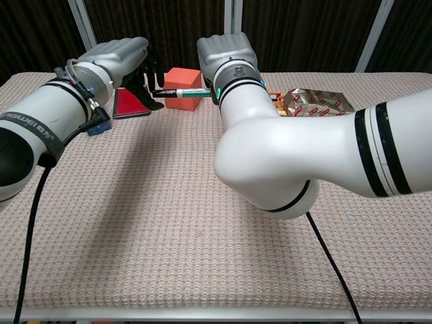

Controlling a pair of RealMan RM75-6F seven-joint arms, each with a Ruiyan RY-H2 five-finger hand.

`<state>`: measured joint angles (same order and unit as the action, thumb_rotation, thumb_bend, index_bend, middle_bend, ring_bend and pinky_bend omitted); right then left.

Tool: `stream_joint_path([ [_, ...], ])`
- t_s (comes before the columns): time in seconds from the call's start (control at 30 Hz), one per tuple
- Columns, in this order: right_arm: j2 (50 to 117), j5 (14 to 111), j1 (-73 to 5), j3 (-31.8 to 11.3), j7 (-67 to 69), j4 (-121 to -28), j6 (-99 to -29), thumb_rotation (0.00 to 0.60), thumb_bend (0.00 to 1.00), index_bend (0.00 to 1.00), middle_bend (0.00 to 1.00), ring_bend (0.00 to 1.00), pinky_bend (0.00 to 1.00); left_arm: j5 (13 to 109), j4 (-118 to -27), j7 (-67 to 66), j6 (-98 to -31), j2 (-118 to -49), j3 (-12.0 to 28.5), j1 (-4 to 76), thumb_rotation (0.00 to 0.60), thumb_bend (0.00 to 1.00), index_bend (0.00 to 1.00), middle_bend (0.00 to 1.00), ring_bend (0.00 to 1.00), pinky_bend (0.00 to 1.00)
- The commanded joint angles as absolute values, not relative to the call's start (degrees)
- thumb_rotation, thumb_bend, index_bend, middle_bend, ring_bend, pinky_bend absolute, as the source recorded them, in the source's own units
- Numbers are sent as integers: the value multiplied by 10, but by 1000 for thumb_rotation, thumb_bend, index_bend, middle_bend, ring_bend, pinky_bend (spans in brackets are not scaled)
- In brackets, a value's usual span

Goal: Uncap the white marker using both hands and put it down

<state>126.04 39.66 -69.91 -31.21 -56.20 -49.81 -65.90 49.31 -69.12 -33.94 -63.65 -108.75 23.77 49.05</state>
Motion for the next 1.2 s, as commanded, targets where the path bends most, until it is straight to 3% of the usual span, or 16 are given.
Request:
stream_joint_path([
  [0.03,1261,398,-700,-314,-560,-496,-658,600,283,620,607,737,899,490,-686,-338,-636,-1091,239,494,600,195,500,508,414,455],
  [0.5,1264,400,-701,-321,-559,-490,-650,600,284,620,608,737,899,474,-669,-330,-639,-1101,241,501,600,246,543,549,456,497],
  [0.87,1258,405,-694,-320,-560,-502,-655,600,285,620,608,737,899,492,-657,-297,-639,-1106,241,505,600,380,661,663,579,602],
  [1.2,1217,412,-640,-299,-559,-566,-691,600,286,622,610,737,899,521,-677,-244,-654,-1064,224,465,600,397,700,719,636,649],
])
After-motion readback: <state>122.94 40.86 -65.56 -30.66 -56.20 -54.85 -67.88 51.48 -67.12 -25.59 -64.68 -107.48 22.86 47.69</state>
